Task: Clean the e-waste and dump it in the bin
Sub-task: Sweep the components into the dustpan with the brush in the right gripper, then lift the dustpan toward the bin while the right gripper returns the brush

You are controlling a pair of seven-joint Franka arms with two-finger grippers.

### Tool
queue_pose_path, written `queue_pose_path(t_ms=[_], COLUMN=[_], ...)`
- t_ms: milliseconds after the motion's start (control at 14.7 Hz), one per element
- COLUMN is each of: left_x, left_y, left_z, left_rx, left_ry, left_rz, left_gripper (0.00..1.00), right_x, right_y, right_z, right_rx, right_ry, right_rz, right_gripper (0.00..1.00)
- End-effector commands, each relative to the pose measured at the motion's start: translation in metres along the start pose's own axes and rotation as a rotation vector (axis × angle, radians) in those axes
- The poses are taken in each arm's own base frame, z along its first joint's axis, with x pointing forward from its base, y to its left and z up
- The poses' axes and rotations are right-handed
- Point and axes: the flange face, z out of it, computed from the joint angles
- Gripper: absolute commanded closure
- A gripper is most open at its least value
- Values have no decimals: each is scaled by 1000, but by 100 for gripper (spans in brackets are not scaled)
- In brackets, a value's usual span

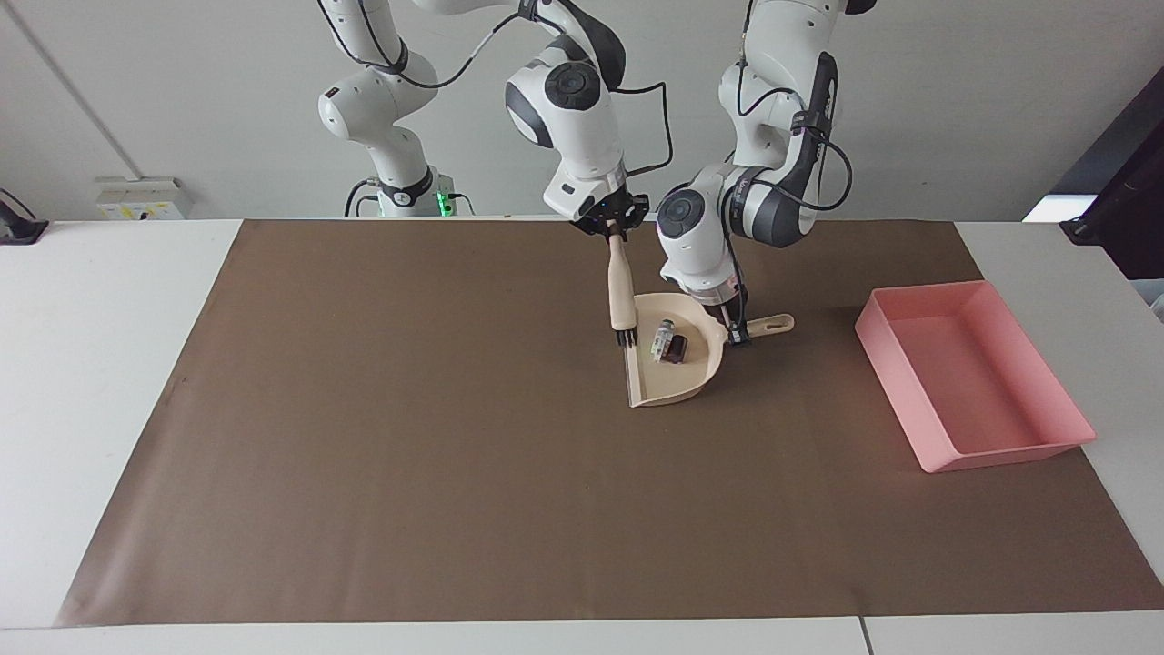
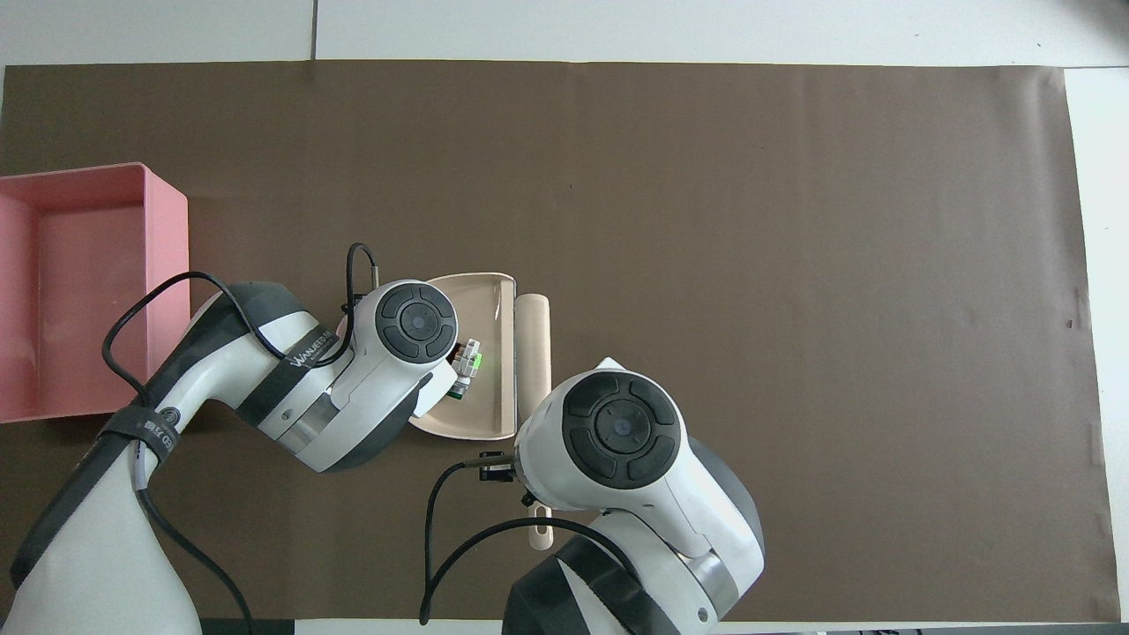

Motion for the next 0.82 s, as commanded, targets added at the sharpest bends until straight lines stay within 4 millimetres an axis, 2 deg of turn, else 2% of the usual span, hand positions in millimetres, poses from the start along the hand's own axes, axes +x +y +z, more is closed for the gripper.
queue_pose_path(t_ms=[0, 272, 476, 612, 748], left_x=[-17, -55, -69, -96, -129], left_y=[-4, -16, -21, -28, -38], left_z=[1, -12, -24, -36, -42], left_rx=[-11, -25, -1, 24, 39], left_ry=[90, 195, 223, 235, 246], left_rz=[10, 2, -21, -27, -35], left_gripper=[100, 100, 100, 100, 100], right_x=[6, 42, 68, 78, 81], right_y=[52, 160, 248, 309, 356], right_z=[-33, -80, -98, -96, -83], right_rx=[-108, -161, -182, -160, -155], right_ry=[9, -7, -24, -48, -86], right_rz=[35, 39, -1, -21, -33], right_gripper=[100, 100, 100, 100, 100])
